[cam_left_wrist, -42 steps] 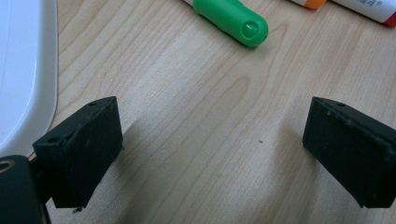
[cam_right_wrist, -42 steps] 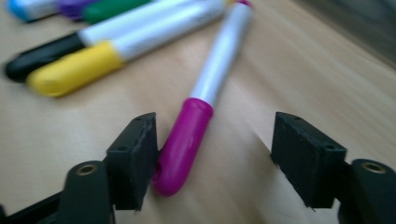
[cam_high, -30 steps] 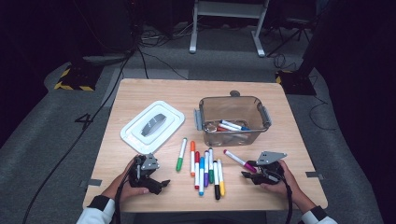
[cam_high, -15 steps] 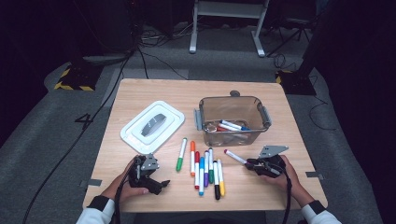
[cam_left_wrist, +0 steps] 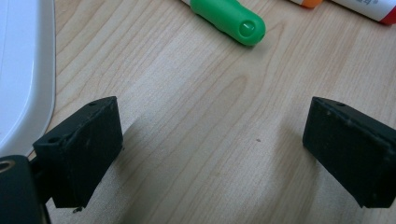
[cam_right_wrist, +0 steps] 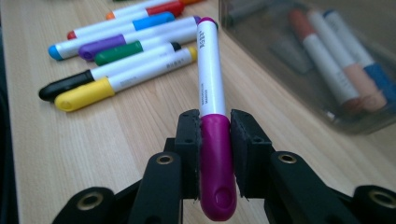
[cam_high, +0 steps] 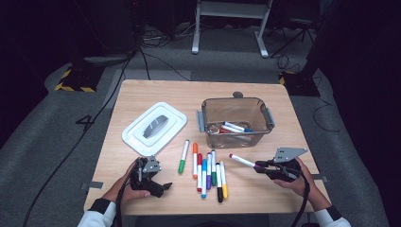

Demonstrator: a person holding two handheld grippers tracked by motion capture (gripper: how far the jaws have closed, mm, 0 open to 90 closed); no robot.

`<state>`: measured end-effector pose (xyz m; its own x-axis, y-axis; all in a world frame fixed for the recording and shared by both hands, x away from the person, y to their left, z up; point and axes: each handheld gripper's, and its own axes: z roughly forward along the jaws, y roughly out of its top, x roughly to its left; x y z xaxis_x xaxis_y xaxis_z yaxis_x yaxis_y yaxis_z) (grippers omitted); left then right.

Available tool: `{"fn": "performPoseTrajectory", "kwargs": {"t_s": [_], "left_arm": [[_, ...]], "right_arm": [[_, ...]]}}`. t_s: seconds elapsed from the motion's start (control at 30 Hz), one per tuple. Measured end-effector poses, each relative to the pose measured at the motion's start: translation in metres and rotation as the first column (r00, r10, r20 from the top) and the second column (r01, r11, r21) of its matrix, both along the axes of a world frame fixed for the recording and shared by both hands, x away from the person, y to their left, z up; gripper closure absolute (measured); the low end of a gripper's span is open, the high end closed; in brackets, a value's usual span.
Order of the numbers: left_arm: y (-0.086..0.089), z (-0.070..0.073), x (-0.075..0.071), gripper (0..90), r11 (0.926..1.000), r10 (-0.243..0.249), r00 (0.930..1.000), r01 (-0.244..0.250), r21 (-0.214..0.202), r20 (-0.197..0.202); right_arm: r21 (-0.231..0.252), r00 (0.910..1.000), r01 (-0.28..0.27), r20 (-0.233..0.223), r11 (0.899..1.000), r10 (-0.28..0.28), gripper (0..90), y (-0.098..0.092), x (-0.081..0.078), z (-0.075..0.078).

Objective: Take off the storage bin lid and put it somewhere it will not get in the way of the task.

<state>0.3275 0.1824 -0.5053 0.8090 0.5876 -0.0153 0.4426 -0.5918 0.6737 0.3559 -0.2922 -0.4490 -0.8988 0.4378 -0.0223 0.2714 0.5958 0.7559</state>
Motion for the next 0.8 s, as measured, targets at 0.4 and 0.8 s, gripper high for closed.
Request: {"fn": "performPoseTrajectory", "kwargs": {"t_s": [0.4, 0.8], "left_arm": [[0.000, 0.000, -0.001, 5.3, 1.0000, 0.004, 1.0000, -0.004, 0.001, 0.000], [0.000, 0.000, -0.001, 5.3, 1.0000, 0.004, 1.0000, -0.004, 0.002, 0.001]], "right_arm": [[0.054, 0.9930, -0.076, 0.095, 0.996, 0.071, 74.4, 0.000, -0.003, 0.046], [0.031, 0.9803, -0.082, 0.183, 0.996, 0.075, 74.4, -0.009, 0.035, 0.099]]}}
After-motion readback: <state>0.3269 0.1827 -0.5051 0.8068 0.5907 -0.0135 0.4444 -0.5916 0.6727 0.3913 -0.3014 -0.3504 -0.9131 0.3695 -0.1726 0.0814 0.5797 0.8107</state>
